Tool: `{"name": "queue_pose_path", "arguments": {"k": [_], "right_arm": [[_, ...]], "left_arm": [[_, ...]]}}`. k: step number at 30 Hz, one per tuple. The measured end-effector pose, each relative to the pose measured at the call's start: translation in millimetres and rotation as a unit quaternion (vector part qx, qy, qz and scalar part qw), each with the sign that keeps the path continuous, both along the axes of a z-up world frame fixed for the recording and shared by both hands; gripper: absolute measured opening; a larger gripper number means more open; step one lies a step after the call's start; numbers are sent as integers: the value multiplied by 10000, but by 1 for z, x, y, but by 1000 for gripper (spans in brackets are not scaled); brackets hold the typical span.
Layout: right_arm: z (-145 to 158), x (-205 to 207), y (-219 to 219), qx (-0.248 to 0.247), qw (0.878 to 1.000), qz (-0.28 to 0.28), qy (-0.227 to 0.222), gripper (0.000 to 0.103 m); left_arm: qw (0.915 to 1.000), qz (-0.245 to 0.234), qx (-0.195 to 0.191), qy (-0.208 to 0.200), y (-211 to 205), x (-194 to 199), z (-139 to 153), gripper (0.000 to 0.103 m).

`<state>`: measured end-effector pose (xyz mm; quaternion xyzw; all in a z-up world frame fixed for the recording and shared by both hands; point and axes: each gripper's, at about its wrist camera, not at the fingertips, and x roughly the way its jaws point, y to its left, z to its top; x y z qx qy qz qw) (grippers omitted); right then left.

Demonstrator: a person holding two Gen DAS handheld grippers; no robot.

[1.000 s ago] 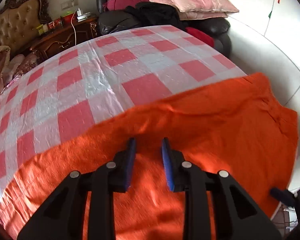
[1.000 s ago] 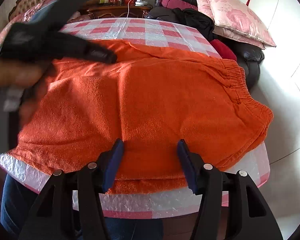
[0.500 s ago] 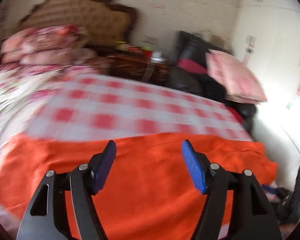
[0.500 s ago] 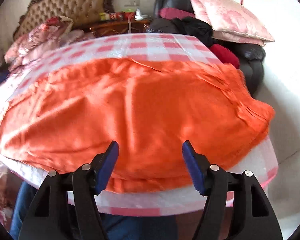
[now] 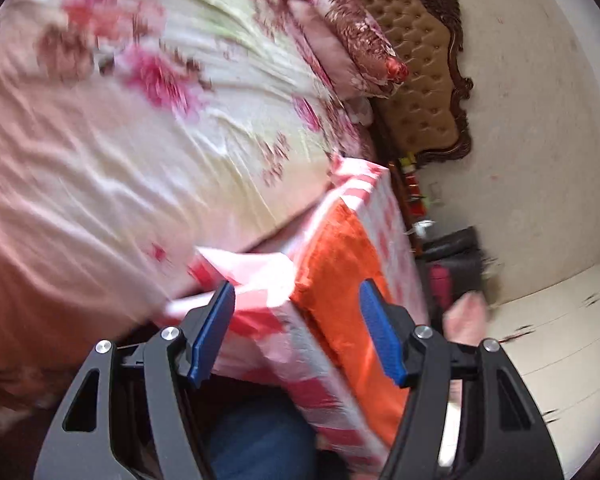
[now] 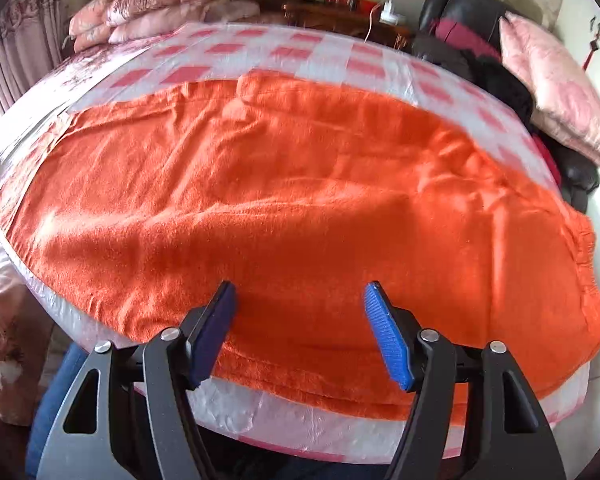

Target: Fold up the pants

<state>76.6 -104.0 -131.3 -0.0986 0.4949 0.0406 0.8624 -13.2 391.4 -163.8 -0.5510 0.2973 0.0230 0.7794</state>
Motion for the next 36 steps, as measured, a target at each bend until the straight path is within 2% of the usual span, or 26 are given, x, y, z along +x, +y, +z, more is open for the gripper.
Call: {"name": "queue_pose_path", "arguments": {"k": [2,4,8,10,14,16,19,23,26,30,31,33,36], "right_arm": [[-1,-3,1,-96,9999,-7,55,72],[-2,-3,3,-155,9998,-15,94,72],[6,-13,8,-238,9997,19,-14,72],[9,-14,11,-198,9998,70,-50,72],[6,-12,13,-225,9997,115,-37,72],[4,-12,12,-185,9998,83,-26,73],[3,-12,11,-149,9999,54,-21,73],[3,-11,14,-114,9999,71,6,73],[2,-10,25,-14,9998,200,52,73],[2,-10,38,-65,9994,328,18,73],[2,-10,38,-48,9995,327,26,73],[1,-9,33,65,9995,286,76,73],[1,-9,30,143,9995,255,110,74]], "left_arm": [[9981,-174,-565,-169,1,8,-11,64],[9952,-292,-911,-217,-6,15,-18,57],[9948,-285,-973,96,-11,31,-33,49],[9943,-311,-1007,124,-11,37,-36,46],[9962,-522,-543,431,-13,51,-29,39],[9955,-614,-65,714,-13,58,-23,17],[9929,-902,335,704,-14,62,-12,9],[9944,-896,230,506,0,64,-6,8],[9959,-792,50,443,16,72,-14,8],[9960,-639,-500,378,28,74,-35,10],[9956,-601,-616,366,28,71,-39,13],[9940,-559,-915,224,27,63,-49,43],[9901,-460,-1320,108,25,55,-67,44]]}}
